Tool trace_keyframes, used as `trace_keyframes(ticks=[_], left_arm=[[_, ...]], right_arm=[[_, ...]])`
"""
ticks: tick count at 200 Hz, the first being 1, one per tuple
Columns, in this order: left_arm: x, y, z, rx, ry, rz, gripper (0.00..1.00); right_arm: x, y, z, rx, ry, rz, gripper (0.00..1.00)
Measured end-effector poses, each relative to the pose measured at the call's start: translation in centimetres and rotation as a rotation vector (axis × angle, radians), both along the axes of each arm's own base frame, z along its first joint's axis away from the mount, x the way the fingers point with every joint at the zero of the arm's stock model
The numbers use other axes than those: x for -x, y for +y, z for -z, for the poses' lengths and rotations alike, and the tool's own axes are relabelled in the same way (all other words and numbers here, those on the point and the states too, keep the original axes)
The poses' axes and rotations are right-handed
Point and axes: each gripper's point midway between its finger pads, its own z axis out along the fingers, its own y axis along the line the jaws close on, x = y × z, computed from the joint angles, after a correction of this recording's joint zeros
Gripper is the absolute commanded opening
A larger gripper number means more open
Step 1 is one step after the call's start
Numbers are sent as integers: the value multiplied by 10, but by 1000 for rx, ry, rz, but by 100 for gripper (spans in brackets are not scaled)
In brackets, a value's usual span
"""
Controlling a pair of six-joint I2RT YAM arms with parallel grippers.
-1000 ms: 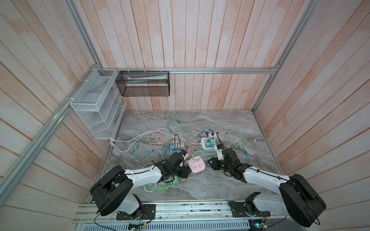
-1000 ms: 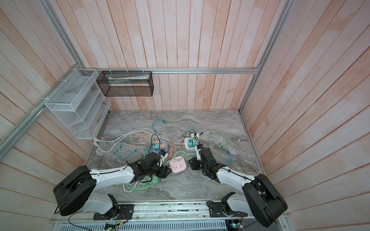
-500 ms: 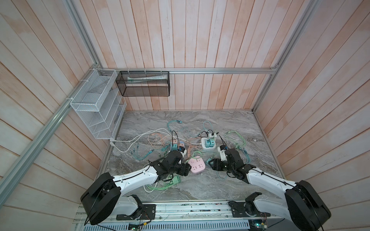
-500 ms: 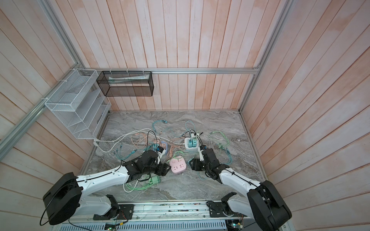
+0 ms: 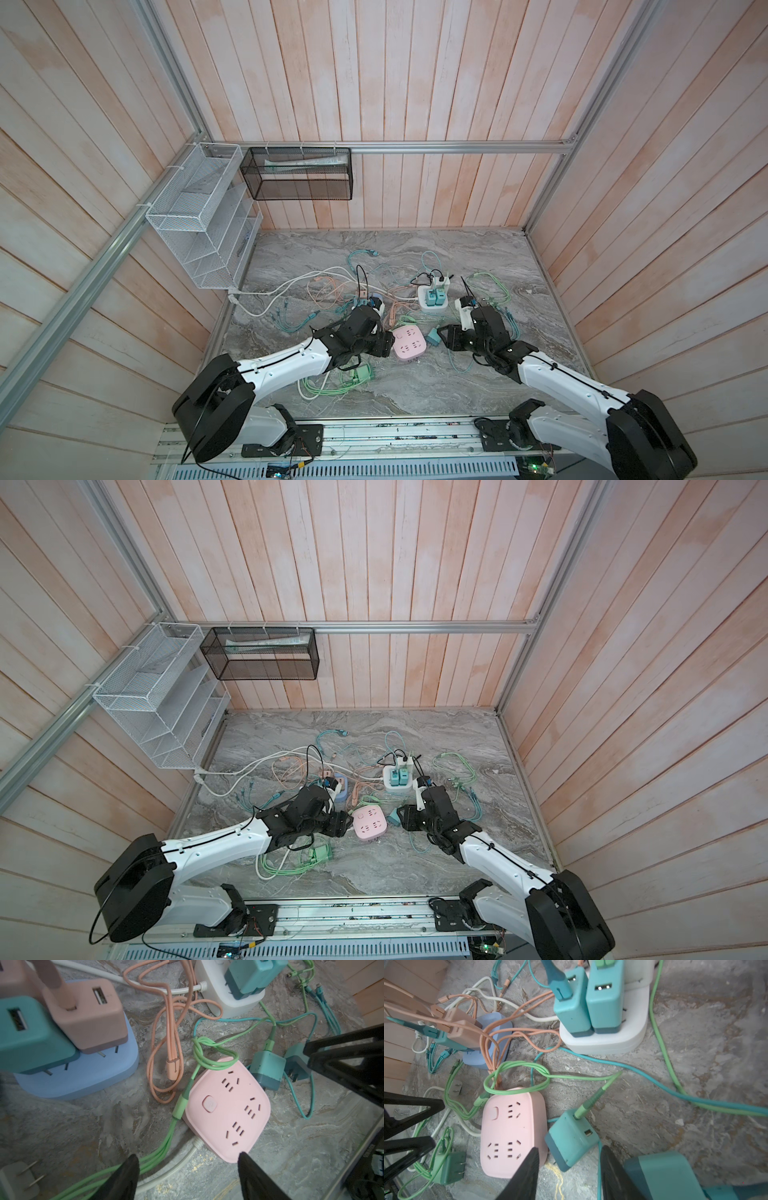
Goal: Pull the plug off the socket
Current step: 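Lower the charger onto the table and open the right gripper, then move both grippers toward the blue strip with pink and mint chargers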
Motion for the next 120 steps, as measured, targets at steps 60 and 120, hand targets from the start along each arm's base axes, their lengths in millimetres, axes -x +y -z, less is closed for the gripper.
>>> trace_keyframes(ticks=[60, 120], left_arm=[[-15, 19, -10, 2, -25, -81, 89], [-25, 35, -28, 12, -75, -156, 95]], right_arm=[[-9, 18, -21, -38, -100, -47, 59], [-11, 37, -29, -27, -167, -122, 62]])
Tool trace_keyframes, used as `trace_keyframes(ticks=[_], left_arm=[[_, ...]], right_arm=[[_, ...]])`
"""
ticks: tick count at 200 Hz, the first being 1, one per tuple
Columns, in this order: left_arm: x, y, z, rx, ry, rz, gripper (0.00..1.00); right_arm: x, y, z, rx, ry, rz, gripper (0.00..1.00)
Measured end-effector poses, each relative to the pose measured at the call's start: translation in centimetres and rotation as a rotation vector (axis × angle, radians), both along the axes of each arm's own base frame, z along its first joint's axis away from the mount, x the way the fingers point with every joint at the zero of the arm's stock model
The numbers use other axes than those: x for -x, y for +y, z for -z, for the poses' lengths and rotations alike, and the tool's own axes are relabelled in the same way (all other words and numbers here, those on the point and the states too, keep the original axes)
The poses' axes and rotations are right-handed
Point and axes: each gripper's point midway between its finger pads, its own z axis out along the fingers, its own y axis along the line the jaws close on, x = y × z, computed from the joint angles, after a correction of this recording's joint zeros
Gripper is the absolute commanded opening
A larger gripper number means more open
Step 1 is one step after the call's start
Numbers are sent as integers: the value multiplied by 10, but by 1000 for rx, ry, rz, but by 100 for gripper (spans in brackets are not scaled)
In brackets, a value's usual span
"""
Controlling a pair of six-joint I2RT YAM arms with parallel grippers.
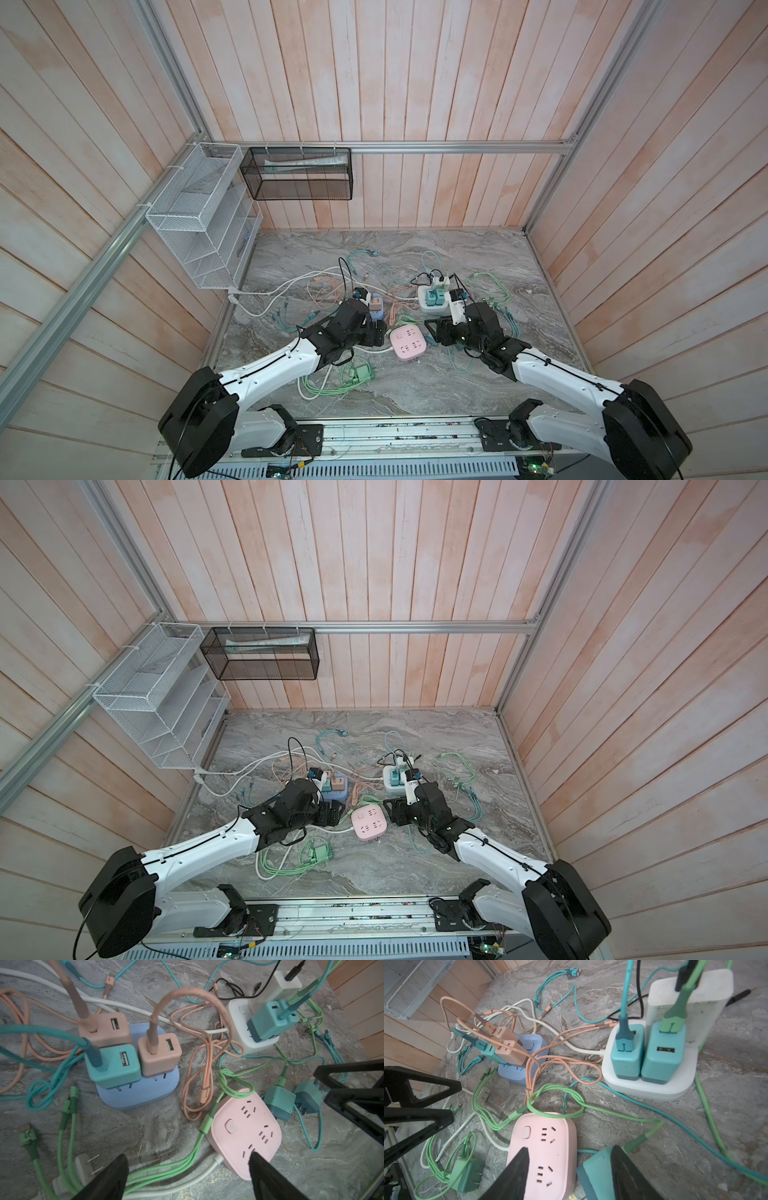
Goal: Pull the plug off the socket
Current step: 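Move both grippers toward the blue strip with pink and mint chargers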
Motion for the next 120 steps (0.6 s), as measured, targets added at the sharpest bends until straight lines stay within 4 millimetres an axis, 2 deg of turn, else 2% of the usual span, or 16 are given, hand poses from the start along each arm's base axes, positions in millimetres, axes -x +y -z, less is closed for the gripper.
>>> trace_keyframes(ticks=[39, 87, 120], left_arm=[[-8, 25, -4, -6, -3, -83, 97], [-20, 54, -6, 8, 6, -188, 97], [-29, 71, -5, 10, 12, -247, 97]], right_arm=[[-3, 18, -16, 9, -90, -70, 63], [-19, 44, -38, 47, -210, -193, 65], [-29, 68, -37, 97, -266, -331, 65]])
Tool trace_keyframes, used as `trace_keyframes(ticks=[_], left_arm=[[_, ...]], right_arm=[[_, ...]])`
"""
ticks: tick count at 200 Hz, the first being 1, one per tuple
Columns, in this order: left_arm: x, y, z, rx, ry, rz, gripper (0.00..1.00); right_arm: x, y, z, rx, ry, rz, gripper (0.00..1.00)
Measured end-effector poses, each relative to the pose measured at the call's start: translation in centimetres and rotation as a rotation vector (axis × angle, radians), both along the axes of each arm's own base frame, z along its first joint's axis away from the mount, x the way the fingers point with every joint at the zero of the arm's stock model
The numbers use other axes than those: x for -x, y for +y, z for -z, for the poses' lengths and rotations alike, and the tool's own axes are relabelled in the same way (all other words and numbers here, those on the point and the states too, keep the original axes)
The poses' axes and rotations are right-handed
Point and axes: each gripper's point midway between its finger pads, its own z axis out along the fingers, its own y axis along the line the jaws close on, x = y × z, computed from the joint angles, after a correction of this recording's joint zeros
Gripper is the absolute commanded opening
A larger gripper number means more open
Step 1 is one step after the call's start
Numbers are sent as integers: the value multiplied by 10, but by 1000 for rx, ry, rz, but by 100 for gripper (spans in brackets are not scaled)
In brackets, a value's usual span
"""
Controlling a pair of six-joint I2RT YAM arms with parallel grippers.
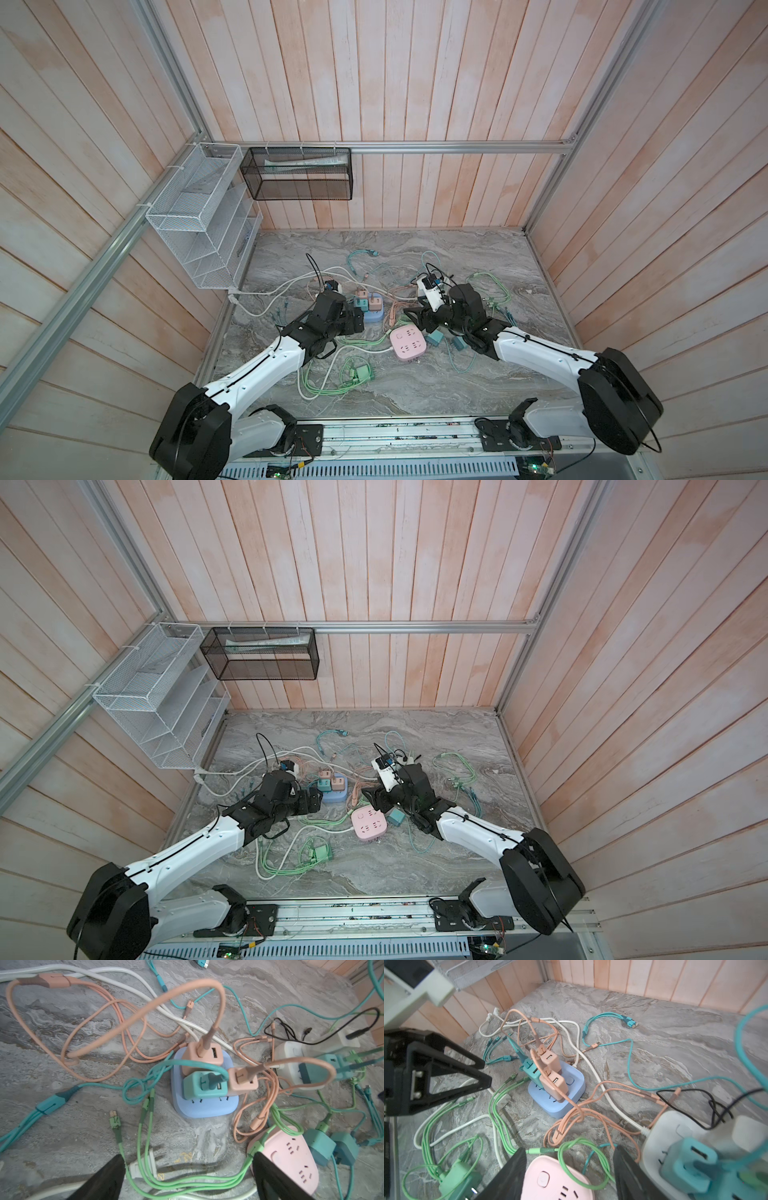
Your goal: Pull the plug off the socket
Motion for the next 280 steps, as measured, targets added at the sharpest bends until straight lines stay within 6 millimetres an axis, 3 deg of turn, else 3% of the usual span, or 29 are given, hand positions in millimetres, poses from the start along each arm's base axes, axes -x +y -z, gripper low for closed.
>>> trace_keyframes(ticks=[47, 103, 185, 236, 280], left_arm=[[-17, 11, 20, -24, 60, -24, 97], [-45, -1, 21, 3, 52, 4, 97], [-65, -5, 32, -4, 76, 31, 89], [-71, -9, 33, -18, 71, 54, 84], [-78, -12, 32, -22, 58, 66, 81]], right_arm=[[-7, 37, 16, 76, -52, -232, 64], [-22, 72, 35, 115, -77, -423, 61], [-33, 85, 66, 184, -80, -513, 58], [-47, 96, 62, 185, -118, -524, 53], [-50, 99, 71, 202, -113, -533, 50]])
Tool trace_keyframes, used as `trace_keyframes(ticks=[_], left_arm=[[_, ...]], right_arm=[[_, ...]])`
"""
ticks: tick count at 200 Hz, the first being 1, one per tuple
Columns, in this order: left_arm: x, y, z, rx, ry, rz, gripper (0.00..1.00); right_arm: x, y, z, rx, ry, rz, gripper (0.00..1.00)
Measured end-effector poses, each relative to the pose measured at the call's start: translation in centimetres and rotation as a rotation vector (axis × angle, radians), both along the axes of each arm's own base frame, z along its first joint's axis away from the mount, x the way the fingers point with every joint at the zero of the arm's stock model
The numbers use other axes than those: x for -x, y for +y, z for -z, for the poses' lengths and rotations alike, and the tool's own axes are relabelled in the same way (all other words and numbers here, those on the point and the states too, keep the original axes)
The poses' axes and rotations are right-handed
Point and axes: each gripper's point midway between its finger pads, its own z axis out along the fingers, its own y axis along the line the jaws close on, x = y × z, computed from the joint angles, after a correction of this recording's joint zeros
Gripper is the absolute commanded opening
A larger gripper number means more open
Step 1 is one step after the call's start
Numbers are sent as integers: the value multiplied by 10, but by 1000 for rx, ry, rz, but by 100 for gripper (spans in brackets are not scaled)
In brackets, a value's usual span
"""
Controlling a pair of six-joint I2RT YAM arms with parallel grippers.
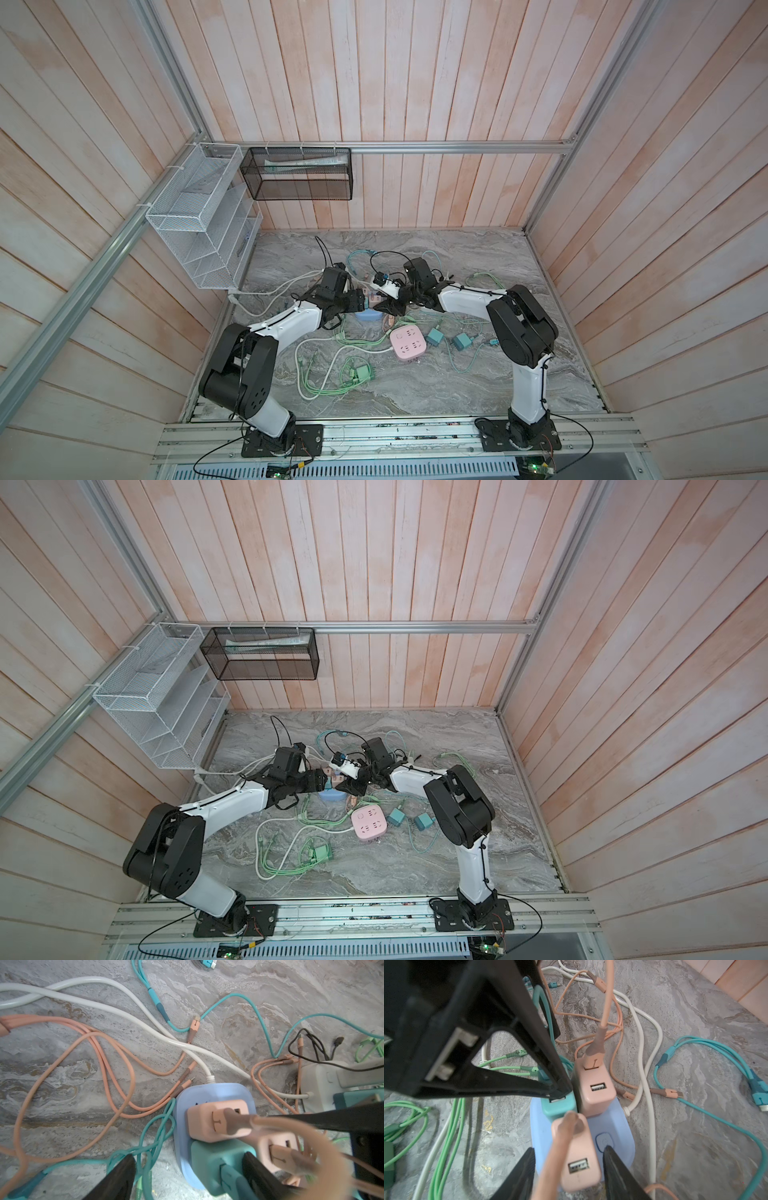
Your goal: Pull the plug off the socket
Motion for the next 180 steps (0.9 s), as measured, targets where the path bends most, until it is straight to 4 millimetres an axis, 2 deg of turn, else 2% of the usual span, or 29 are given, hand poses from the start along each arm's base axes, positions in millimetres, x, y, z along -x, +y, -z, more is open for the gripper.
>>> trace_keyframes(ticks=[106, 158, 180], left_arm=[[-1, -1, 0, -3, -5, 10, 79], [-4, 0, 0, -2, -16, 5, 77], [-4, 0, 0, -2, -15, 6, 77]], right_arm=[[-4, 11, 11, 55, -28, -18, 34], [-2, 11, 12, 62, -24, -22, 16], [-2, 11, 12, 62, -23, -22, 14]])
